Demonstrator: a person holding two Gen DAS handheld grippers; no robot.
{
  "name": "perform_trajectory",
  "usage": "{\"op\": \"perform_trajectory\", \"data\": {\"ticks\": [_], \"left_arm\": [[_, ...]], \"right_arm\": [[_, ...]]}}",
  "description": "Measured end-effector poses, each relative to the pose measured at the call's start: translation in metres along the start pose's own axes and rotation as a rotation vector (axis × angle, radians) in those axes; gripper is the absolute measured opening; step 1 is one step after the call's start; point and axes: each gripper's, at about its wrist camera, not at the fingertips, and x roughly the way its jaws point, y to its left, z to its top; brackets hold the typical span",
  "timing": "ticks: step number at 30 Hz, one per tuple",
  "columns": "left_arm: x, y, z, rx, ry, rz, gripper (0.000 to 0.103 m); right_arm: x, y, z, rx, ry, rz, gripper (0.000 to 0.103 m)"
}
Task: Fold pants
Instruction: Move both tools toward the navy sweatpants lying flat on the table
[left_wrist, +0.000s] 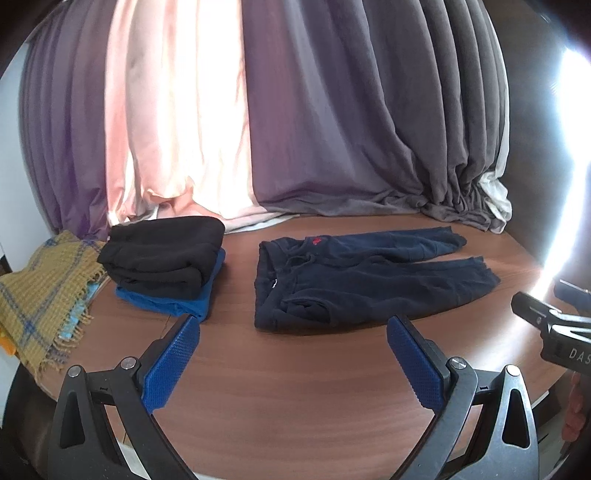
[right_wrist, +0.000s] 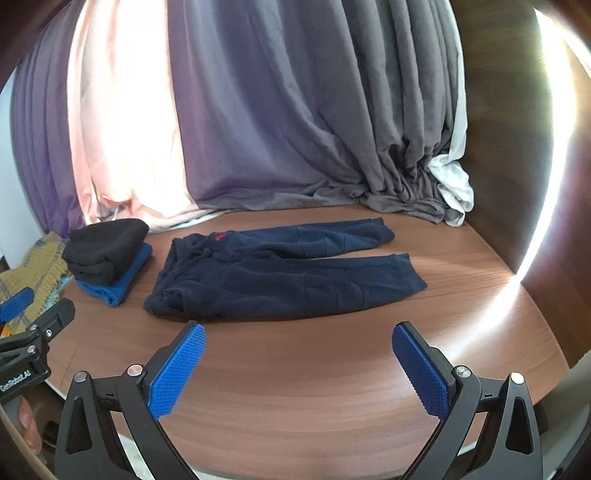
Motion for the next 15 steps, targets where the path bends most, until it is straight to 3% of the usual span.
{"op": "perform_trajectory", "data": {"ticks": [15], "left_arm": [[0.079, 0.036, 0.004, 0.038, 0.065, -0.046, 0.103]], "right_arm": [[0.071, 0.043, 0.003, 0.013, 0.086, -0.04, 0.102]]}}
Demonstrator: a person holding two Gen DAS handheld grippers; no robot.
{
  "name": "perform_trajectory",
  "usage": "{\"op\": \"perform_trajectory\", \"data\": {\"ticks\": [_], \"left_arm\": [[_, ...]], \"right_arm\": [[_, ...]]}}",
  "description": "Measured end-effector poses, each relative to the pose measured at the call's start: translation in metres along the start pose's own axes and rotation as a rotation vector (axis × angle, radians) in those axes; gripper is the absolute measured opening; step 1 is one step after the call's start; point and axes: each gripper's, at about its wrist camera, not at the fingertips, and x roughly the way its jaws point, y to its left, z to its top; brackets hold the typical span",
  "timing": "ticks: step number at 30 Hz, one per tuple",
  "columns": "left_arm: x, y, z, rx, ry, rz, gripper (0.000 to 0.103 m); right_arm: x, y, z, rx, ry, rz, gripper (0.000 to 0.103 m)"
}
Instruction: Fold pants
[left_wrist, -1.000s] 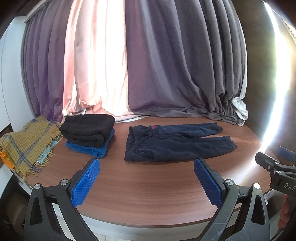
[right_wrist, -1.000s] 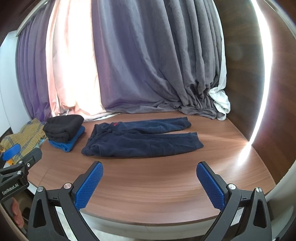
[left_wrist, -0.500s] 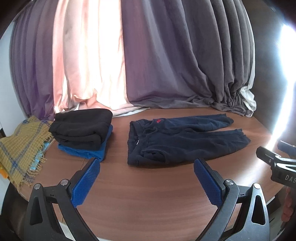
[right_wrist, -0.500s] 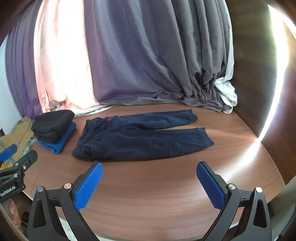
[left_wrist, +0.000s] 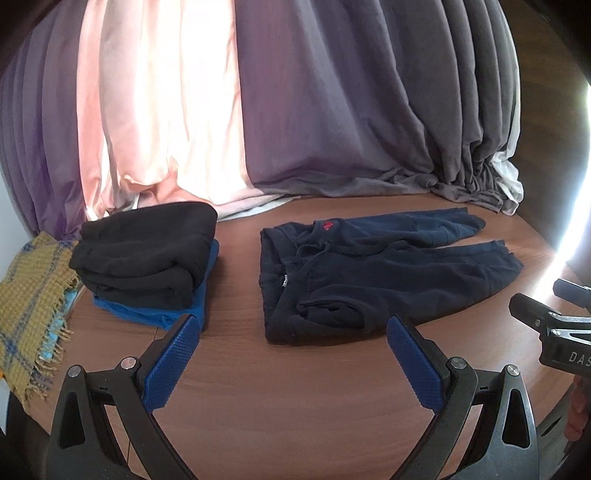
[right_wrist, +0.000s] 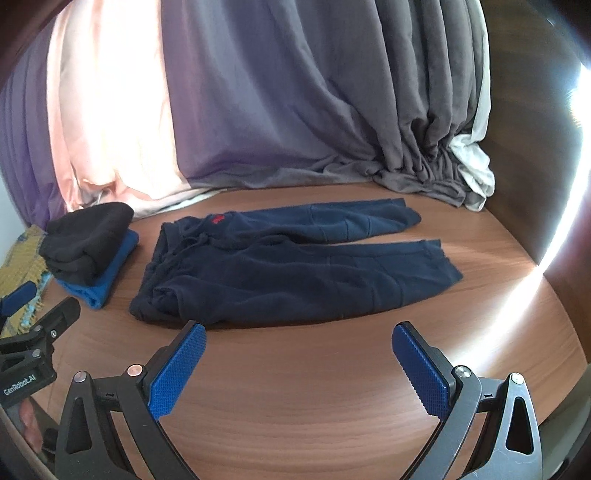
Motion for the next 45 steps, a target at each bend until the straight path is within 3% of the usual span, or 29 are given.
{"op": "perform_trajectory", "data": {"ticks": [18, 27, 32, 38, 42, 45], "left_arm": [[0.085, 0.002, 0.004, -0.068, 0.145, 0.043, 0.103], [0.13, -0.004, 0.001, -0.093, 0.266, 0.066, 0.102], [0.147, -0.003, -0.004, -0.085, 0.31, 0.098, 0.101], [0.16, 0.001, -0.01, -0.096, 0.347, 0.087, 0.097], [0.167, 0.005, -0.016, -0.114, 0.367, 0.076, 0.089], [0.169, 0.006, -0.018, -0.135, 0.363, 0.043, 0.078]], "right_arm": [[0.075, -0.022, 0.028, 0.045, 0.093, -0.089, 0.102], [0.136, -0.032, 0.025, 0.066, 0.26, -0.057, 0.101], [0.154, -0.043, 0.02, 0.096, 0.319, -0.108, 0.099], [0.165, -0.043, 0.018, 0.064, 0.344, -0.16, 0.096], [0.17, -0.045, 0.019, 0.06, 0.353, -0.169, 0.096], [0.172, -0.047, 0.02, 0.06, 0.353, -0.18, 0.096]]}}
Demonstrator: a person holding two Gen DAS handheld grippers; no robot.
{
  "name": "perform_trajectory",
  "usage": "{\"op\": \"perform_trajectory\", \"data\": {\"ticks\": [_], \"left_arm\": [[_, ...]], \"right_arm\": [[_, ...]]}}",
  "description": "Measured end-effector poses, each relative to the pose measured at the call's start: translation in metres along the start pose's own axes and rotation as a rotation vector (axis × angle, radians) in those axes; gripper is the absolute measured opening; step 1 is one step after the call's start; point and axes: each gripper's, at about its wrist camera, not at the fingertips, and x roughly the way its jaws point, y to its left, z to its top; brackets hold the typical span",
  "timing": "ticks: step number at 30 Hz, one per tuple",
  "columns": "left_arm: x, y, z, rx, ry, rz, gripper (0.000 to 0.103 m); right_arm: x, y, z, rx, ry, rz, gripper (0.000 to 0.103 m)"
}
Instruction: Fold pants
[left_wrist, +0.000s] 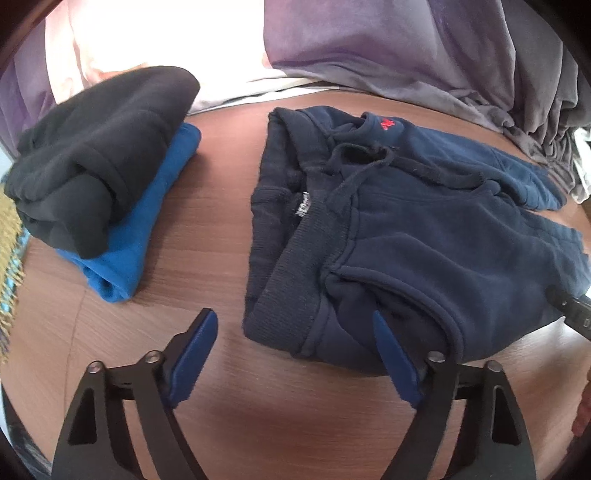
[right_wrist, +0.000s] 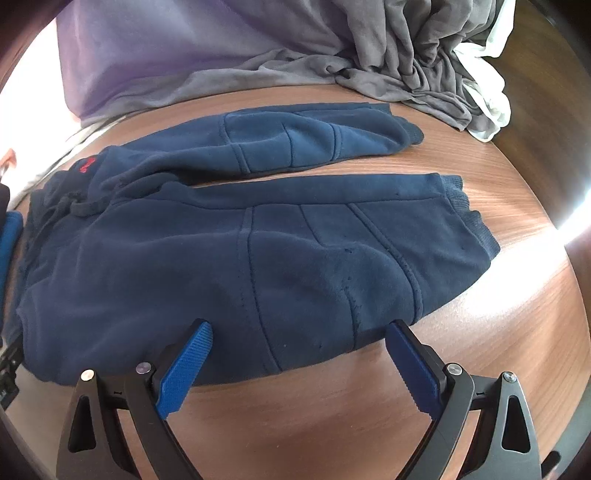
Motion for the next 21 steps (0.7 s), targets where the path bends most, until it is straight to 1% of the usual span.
{"op": "perform_trajectory", "data": {"ticks": [1, 2, 3, 4, 6, 7, 8, 9, 10, 11, 12, 14, 16, 19, 21], "left_arm": [[0.0, -0.001, 0.0, 0.004, -0.004, -0.012, 0.068], [-0.001, -0.002, 0.0, 0.009, -0.009, -0.027, 0.063], [-0.001, -0.004, 0.0, 0.014, -0.015, -0.024, 0.06], [-0.002, -0.005, 0.001, 0.022, -0.023, -0.016, 0.054], [-0.005, -0.006, 0.001, 0.028, -0.037, -0.01, 0.044], [-0.007, -0.006, 0.002, 0.028, -0.042, -0.008, 0.04], [-0.009, -0.005, 0.002, 0.026, -0.046, -0.011, 0.038], [-0.011, -0.004, 0.004, 0.023, -0.051, -0.021, 0.034], [-0.014, -0.004, 0.005, 0.019, -0.056, -0.032, 0.031], [-0.016, -0.003, 0.006, 0.016, -0.063, -0.042, 0.03], [-0.018, -0.003, 0.007, 0.017, -0.068, -0.049, 0.029], [-0.024, -0.004, 0.007, 0.022, -0.084, -0.061, 0.028], [-0.03, -0.004, 0.008, 0.034, -0.101, -0.063, 0.027], [-0.038, 0.0, 0.007, 0.044, -0.105, -0.075, 0.027], [-0.039, 0.002, 0.003, 0.049, -0.075, -0.082, 0.027]], "right_arm": [[0.0, 0.0, 0.001, 0.0, 0.0, 0.0, 0.096], [0.001, 0.0, 0.001, -0.003, 0.005, -0.008, 0.096], [0.002, 0.0, 0.001, -0.005, 0.005, -0.01, 0.096], [0.002, 0.0, 0.001, -0.004, 0.005, -0.006, 0.093], [0.003, 0.0, 0.001, 0.0, 0.005, 0.003, 0.09], [0.003, -0.001, 0.002, 0.002, 0.004, 0.008, 0.086], [0.002, 0.0, 0.002, 0.0, 0.002, 0.018, 0.079], [0.001, 0.0, 0.002, -0.002, -0.002, 0.019, 0.075], [0.0, 0.0, 0.002, -0.004, -0.009, 0.015, 0.066], [-0.001, 0.001, 0.002, -0.01, -0.017, 0.015, 0.052], [-0.002, 0.001, 0.002, -0.015, -0.023, 0.014, 0.046], [-0.003, 0.002, 0.003, -0.024, -0.021, 0.026, 0.029], [-0.007, 0.002, 0.003, -0.005, -0.008, 0.035, 0.019], [-0.02, 0.001, -0.001, 0.002, -0.007, 0.045, 0.018], [-0.031, -0.001, -0.005, 0.004, -0.011, 0.046, 0.018]]}}
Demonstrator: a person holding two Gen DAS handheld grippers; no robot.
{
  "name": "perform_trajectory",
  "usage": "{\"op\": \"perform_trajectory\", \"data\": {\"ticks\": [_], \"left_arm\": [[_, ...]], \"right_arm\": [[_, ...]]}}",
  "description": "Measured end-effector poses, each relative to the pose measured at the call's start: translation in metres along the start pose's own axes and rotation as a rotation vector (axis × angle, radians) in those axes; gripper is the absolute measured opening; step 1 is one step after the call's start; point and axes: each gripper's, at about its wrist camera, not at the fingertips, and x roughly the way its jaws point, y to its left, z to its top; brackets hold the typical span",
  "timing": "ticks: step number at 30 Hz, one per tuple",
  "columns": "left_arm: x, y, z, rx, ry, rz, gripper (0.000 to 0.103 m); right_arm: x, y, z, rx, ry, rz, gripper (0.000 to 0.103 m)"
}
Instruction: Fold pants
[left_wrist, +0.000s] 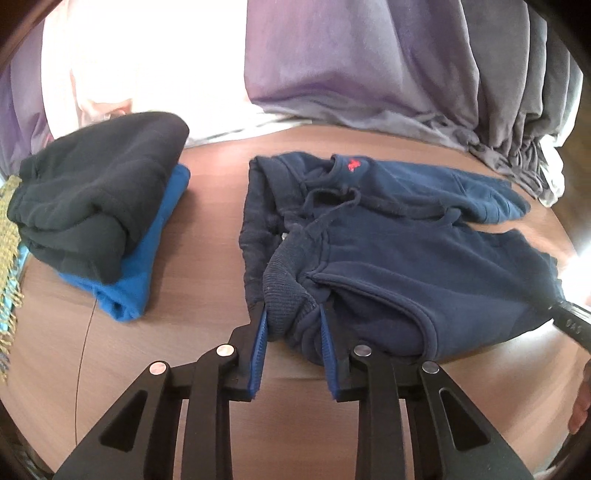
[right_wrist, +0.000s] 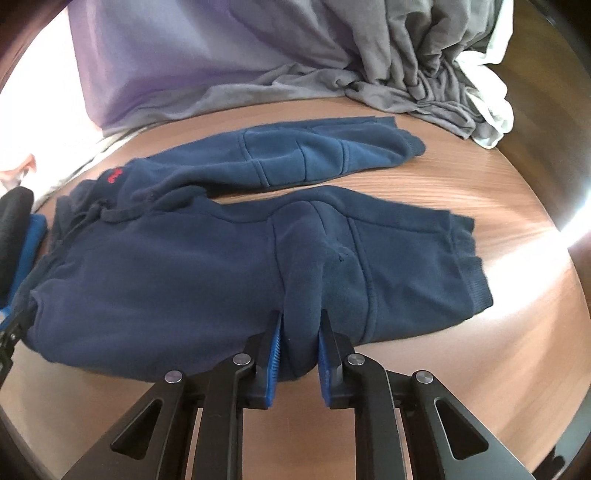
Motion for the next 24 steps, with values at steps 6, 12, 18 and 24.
{"op": "perform_trajectory", "data": {"ticks": [6, 12, 18, 24], "left_arm": [[0.011, 0.006, -0.022, 0.008, 0.106, 0.001, 0.027], [0.008, 0.005, -0.024, 0.04, 0.102, 0.01, 0.027], [0.008, 0.008, -0.025, 0.053, 0.101, 0.017, 0.028], [0.008, 0.005, -0.029, 0.078, 0.089, 0.032, 0.036]], "right_arm": [[-0.013, -0.004, -0.019, -0.003, 0.07, -0.01, 0.018], [-0.001, -0.013, -0.031, 0.036, 0.169, 0.009, 0.018], [-0.003, -0.012, -0.035, 0.044, 0.21, -0.005, 0.018], [-0.006, -0.011, -0.037, 0.065, 0.203, 0.004, 0.026]]}}
